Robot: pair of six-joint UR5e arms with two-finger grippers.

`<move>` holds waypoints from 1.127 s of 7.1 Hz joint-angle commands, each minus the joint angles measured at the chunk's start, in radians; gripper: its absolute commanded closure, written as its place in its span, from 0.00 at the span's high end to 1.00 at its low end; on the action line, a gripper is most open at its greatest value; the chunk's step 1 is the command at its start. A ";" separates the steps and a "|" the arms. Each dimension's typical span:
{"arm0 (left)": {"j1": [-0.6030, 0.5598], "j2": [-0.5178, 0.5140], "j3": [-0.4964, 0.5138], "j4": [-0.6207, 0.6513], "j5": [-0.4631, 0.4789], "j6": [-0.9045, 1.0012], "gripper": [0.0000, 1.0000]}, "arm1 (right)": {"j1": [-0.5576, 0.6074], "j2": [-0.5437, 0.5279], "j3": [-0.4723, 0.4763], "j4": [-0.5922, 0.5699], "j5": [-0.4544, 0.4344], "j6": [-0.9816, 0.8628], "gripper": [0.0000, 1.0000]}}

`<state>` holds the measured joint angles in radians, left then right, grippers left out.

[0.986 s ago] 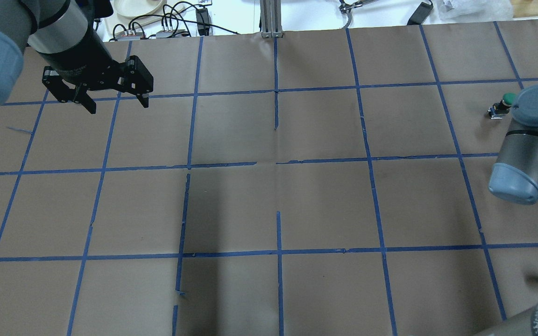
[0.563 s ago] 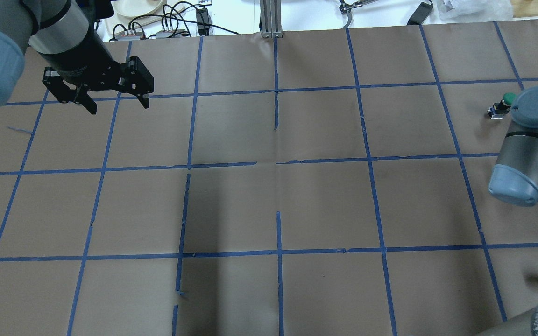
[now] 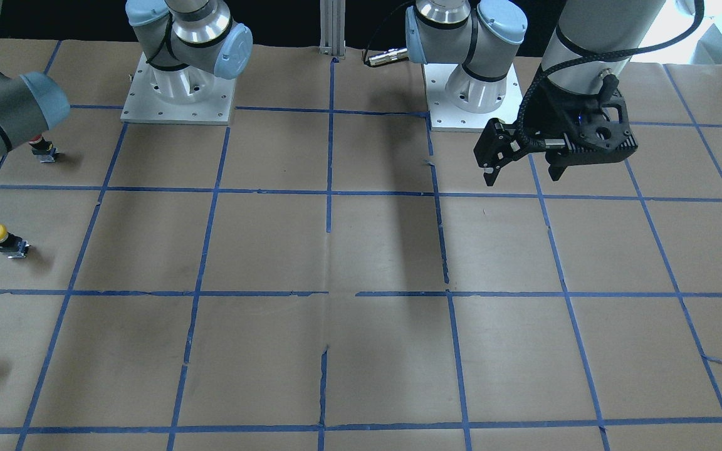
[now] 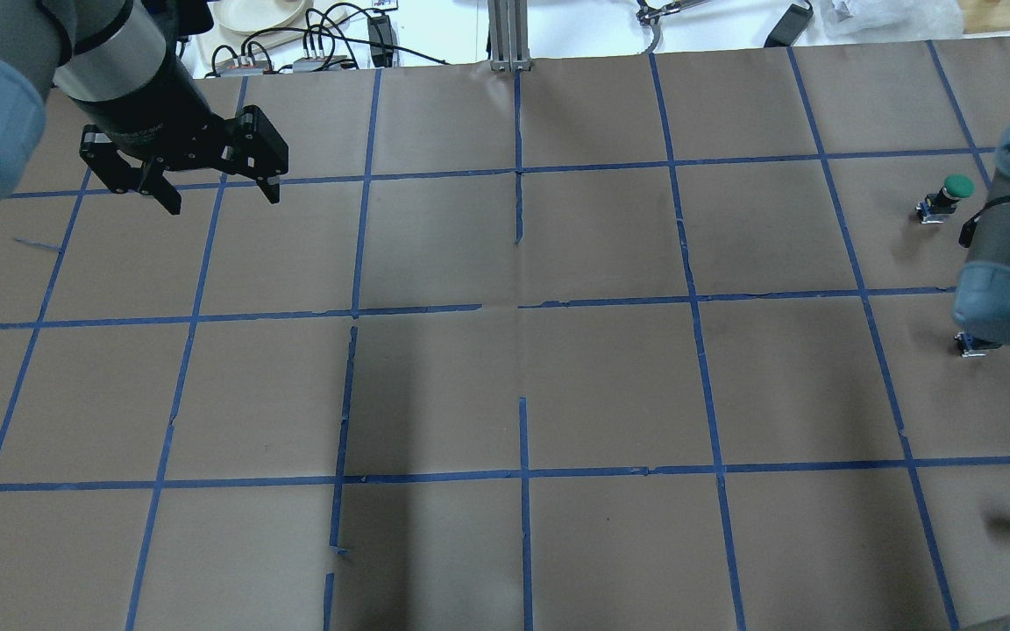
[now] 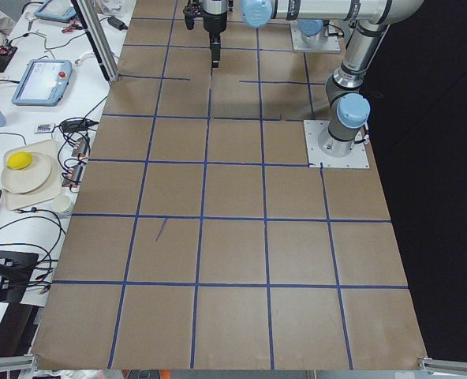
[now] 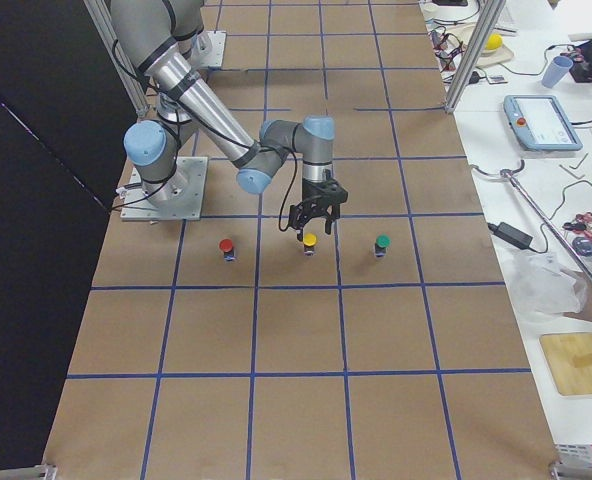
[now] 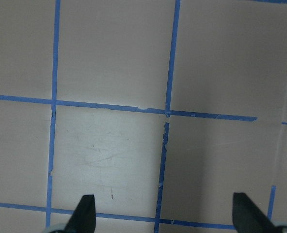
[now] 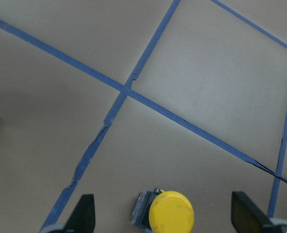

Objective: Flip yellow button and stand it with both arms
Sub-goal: 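Open the right gripper and lift it off the standing button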

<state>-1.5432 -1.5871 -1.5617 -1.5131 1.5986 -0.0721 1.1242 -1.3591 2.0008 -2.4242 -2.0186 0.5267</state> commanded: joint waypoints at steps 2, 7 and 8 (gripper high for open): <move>0.000 -0.002 0.000 0.001 -0.003 0.000 1.00 | 0.141 -0.113 -0.166 0.476 0.131 -0.034 1.00; 0.000 -0.001 0.000 0.001 -0.003 0.000 1.00 | 0.334 -0.312 -0.353 0.892 0.472 -0.310 1.00; 0.000 -0.001 0.000 0.001 -0.003 0.000 1.00 | 0.374 -0.284 -0.352 0.898 0.460 -0.320 1.00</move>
<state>-1.5432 -1.5877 -1.5616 -1.5125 1.5953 -0.0721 1.4330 -1.6620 1.6685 -1.5513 -1.5580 0.2344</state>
